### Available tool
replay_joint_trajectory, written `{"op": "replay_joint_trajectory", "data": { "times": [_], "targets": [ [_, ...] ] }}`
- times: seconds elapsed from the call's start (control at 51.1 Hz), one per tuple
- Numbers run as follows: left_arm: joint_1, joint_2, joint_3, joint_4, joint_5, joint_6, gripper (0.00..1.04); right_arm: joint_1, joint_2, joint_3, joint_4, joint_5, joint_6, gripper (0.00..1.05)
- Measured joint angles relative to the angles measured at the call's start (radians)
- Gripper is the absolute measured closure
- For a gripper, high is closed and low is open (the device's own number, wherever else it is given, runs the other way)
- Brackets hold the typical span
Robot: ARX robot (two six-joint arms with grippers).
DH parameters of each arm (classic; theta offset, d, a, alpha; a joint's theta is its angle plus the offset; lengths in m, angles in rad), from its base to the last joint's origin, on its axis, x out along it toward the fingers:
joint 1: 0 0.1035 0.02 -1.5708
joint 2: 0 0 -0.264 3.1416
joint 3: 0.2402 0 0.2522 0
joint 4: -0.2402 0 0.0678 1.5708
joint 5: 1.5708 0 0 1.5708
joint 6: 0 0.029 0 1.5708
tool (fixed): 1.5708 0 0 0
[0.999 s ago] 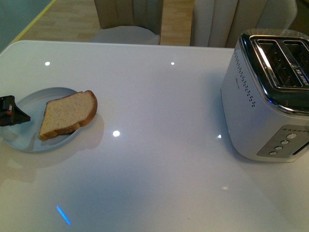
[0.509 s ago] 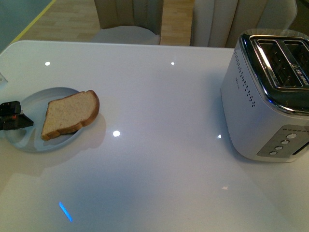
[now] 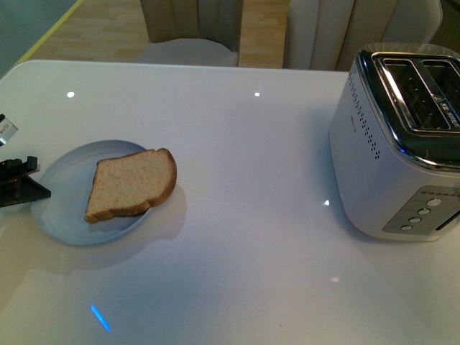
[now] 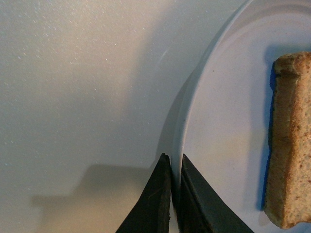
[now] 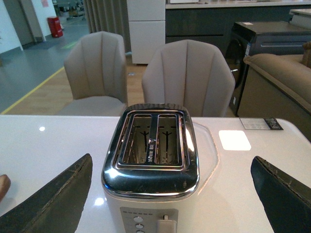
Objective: Left arm holds plate, right arm toasts bread
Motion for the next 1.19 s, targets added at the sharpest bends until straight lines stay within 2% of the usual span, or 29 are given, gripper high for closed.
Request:
{"op": "replay_joint_trajectory", "data": {
  "times": [0.353,0.548,0.646,0.744,0.921,1.195],
  "targets": [
    [0.058,-0.218,-0.145,-0.039,0.108,-0.107,1.02,0.0,0.0,0.0,0.0,0.0,0.0,0.09],
    [0.066,-0.396,-0.195,-0.114,0.121,-0.169,1.02,0.0,0.0,0.0,0.0,0.0,0.0,0.09],
    [0.043,-0.511,-0.201,-0.164,0.121,-0.214,1.02,0.0,0.0,0.0,0.0,0.0,0.0,0.09],
    [-0.016,-0.606,-0.181,-0.217,0.104,-0.261,1.02,0.0,0.0,0.0,0.0,0.0,0.0,0.09],
    [-0.176,-0.687,-0.09,-0.293,0.054,-0.343,1.02,0.0,0.0,0.0,0.0,0.0,0.0,0.09],
    [-0.389,-0.694,-0.03,-0.314,0.003,-0.495,1.02,0.0,0.0,0.0,0.0,0.0,0.0,0.09]
  ]
}}
